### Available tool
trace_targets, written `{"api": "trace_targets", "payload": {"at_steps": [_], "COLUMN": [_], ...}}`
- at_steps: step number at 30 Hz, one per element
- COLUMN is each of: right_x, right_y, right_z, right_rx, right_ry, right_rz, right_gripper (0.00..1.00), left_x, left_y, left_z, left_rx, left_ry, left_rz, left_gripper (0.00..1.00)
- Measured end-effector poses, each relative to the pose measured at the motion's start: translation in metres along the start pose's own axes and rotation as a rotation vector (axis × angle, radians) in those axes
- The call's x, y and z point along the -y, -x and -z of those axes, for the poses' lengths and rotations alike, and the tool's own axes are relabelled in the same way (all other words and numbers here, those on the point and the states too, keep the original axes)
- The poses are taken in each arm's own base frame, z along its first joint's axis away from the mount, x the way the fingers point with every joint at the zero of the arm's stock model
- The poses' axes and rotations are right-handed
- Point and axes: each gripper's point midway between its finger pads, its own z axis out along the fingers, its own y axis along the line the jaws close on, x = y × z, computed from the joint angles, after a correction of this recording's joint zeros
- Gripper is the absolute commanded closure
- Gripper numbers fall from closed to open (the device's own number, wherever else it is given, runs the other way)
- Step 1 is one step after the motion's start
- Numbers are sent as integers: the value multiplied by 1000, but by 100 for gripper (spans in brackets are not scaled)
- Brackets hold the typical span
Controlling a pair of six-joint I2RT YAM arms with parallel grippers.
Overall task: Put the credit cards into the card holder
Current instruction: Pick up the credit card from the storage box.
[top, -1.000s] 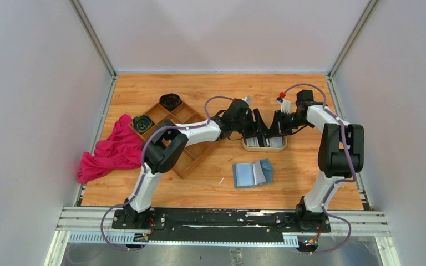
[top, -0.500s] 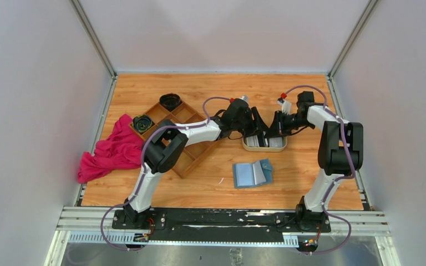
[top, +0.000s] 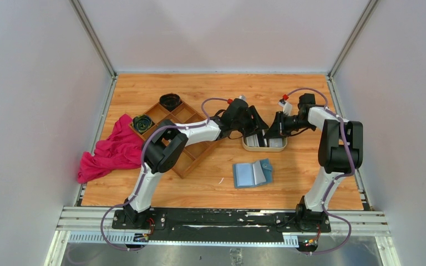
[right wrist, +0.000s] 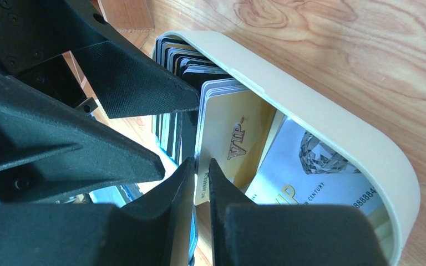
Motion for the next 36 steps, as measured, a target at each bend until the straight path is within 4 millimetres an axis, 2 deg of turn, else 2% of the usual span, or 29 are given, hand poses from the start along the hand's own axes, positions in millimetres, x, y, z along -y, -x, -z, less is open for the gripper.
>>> {"api": "trace_targets", "payload": {"at_steps": [22, 28, 34, 36], "right_x": [-2, -3, -4, -5], "right_y": [-2, -3, -2, -1], "right_z": [-1, -6, -3, 0], "right_rx": [28, 17, 26, 32], "right_ry": [19, 9, -24, -31], "right_rz": [7, 32, 77, 101], "right_gripper": [82, 80, 78, 77], "left_x": [-7, -12, -16, -19], "left_y": [4, 3, 0, -1], "left_z": [-10, -13, -15, -16], "left_rx": [45, 43, 37, 34], "left_ry": [86, 129, 172, 193], "left_rz": [36, 17, -15, -38], "left_gripper": [43, 50, 64, 65]}}
